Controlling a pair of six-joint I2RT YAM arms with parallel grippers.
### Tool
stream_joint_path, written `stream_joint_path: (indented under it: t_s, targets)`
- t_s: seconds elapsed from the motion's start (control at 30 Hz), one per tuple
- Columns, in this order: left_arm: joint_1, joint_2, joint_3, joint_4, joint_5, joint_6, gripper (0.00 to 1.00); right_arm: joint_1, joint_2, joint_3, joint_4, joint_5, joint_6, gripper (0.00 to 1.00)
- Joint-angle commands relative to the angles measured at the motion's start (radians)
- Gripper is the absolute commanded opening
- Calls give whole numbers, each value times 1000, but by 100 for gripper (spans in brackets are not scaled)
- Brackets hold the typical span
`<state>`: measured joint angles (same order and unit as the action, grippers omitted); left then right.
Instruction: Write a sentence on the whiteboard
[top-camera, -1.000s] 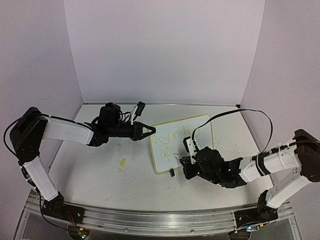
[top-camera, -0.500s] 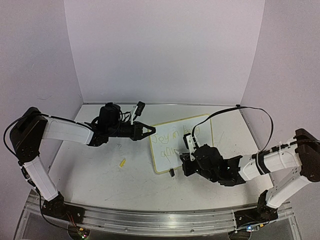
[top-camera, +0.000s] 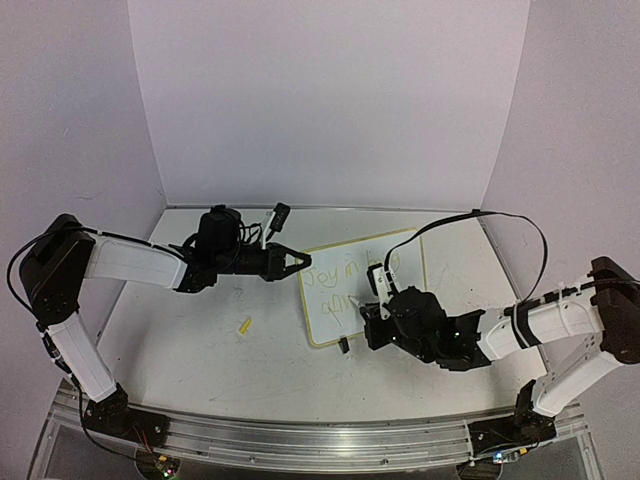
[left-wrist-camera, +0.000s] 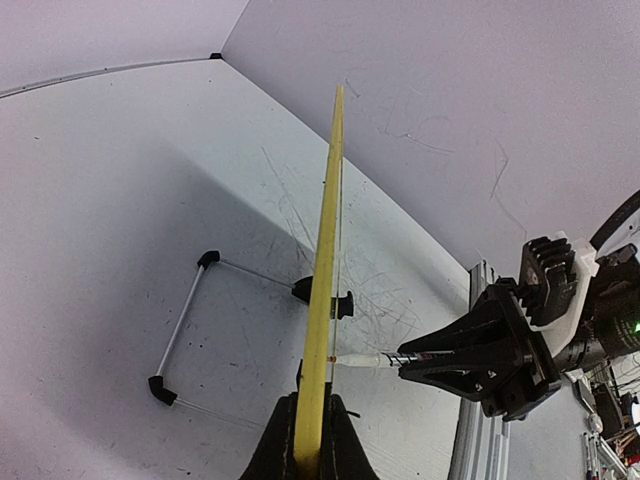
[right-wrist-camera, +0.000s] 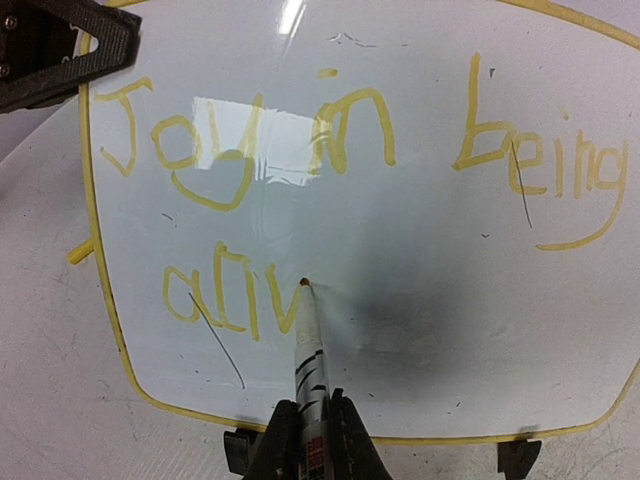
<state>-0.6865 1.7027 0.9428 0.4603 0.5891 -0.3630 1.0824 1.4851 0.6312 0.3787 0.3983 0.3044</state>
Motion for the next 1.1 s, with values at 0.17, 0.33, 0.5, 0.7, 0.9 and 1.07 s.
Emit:
stream_joint_path:
  t_s: [0.17, 0.33, 0.5, 0.7, 0.9, 1.07]
  targets:
    - [7, 3, 3, -111, -133, 68, 0, -31, -82, -58, 12, -55, -11, 0]
    - [7, 3, 2, -111, -134, 67, 0, -31, -66, -70, 36, -88, -10, 0]
    - [7, 2, 5, -112, -134, 64, 0, -32, -47, -68, 68, -106, -27, 0]
    - [7, 2, 5, -114, -134, 64, 0, -31, -29, -57, 77, -86, -22, 0]
    - [7, 1, 7, -116, -133, 67, 0, -30, -17, -56, 35, -38, 14, 0]
    - [7, 6, 9, -117, -130, 67, 0, -31, -39, -67, 17, 7, 40, 0]
